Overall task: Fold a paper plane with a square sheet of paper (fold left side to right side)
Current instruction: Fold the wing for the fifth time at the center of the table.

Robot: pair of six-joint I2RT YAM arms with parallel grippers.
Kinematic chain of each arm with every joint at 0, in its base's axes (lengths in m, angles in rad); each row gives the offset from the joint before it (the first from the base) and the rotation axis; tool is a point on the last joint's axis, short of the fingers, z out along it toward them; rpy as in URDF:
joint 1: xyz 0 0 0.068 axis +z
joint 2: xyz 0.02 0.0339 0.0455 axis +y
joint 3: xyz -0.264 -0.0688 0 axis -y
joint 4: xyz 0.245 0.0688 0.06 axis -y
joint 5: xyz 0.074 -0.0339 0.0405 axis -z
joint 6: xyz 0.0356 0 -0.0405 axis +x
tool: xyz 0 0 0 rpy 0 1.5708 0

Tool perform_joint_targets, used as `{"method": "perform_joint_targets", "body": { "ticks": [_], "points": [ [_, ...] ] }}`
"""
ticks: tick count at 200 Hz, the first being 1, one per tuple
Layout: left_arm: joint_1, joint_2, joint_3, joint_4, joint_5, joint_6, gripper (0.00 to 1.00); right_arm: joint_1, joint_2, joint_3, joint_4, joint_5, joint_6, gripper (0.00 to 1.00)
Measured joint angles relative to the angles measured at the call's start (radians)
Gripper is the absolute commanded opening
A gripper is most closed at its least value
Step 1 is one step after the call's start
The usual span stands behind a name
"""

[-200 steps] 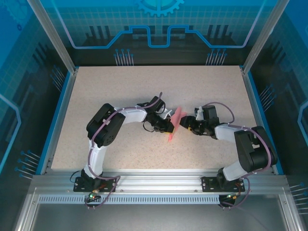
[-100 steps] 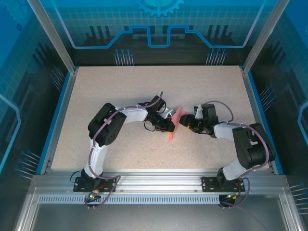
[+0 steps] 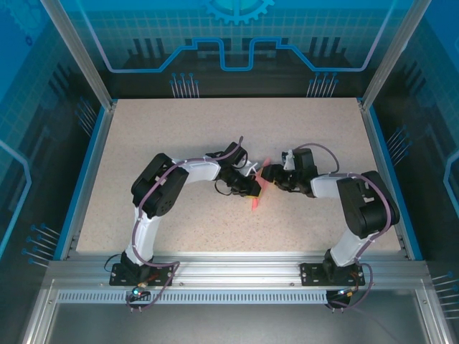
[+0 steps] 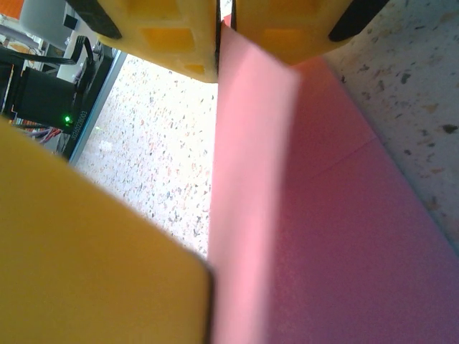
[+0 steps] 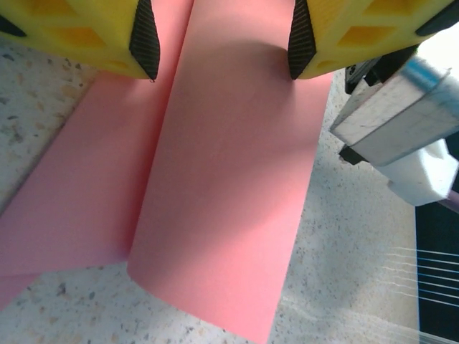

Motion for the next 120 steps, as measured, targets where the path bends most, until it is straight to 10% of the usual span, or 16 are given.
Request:
{"method": "perform_joint_targets", "body": {
  "ticks": [120],
  "points": [
    [0.001, -0.005, -0.001, -0.014, -0.001, 0.001, 0.41, 0.001, 0.031, 0.021, -0.032, 0.006, 0.015, 0.5]
  ]
}}
